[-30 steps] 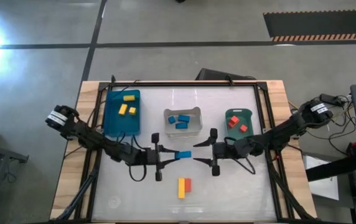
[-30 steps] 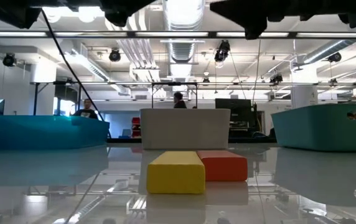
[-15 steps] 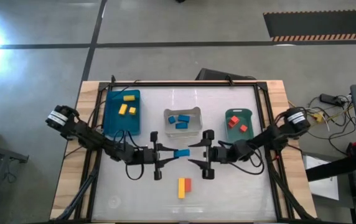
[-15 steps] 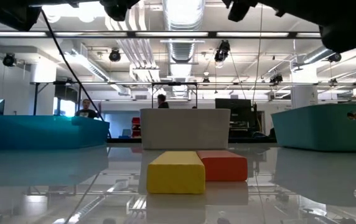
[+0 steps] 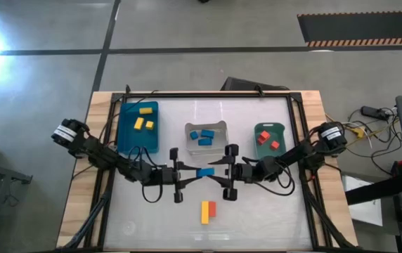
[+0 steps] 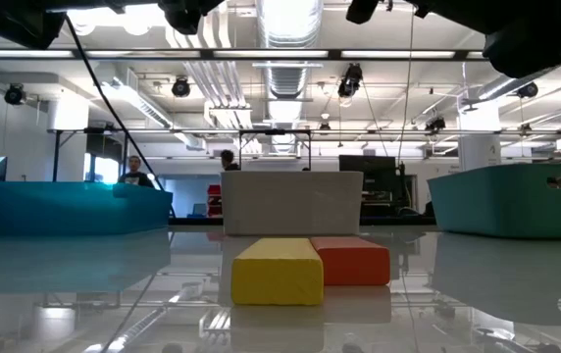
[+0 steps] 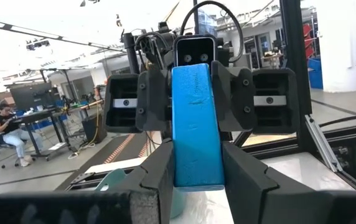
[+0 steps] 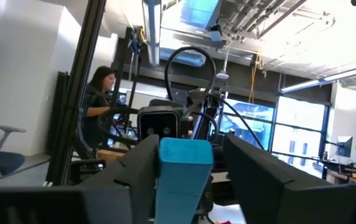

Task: Sort & place blocks by color
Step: Put the blue block into the gray bin

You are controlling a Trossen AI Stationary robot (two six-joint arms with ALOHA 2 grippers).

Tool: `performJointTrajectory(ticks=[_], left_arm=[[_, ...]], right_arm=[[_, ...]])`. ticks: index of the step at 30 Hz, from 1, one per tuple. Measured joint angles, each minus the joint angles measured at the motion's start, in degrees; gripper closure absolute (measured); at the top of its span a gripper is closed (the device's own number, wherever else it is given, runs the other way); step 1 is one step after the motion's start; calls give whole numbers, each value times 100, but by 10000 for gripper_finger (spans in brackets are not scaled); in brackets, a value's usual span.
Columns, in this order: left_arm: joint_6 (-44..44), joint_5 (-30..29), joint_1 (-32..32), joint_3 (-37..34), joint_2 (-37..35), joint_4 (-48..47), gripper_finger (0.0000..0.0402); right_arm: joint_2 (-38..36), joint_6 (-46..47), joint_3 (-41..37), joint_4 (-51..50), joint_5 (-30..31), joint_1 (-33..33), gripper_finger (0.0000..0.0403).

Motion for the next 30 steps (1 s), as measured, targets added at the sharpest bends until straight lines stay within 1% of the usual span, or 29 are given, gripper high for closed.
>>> performJointTrajectory(ticks=[6,7,17,19,22,30], left_arm=[[7,-7,2,0,0,-4,310],[11,-1,2,0,0,-4,310],[-8,-5,2,-4,0,-81,309],[-18,-6,2,-4,0,-115,304],[-56,-4,2,-4,0,-148,282],[-150,-9,2,-10,0,-338,210]], right_arm=[[-63,126,0,-195,-48,4,302],[-64,155,0,-202,-52,4,308],[-64,230,0,-236,-149,2,307],[-64,223,0,-254,-150,2,307],[-64,207,0,-283,-151,0,307],[-83,195,0,-384,-146,0,307]])
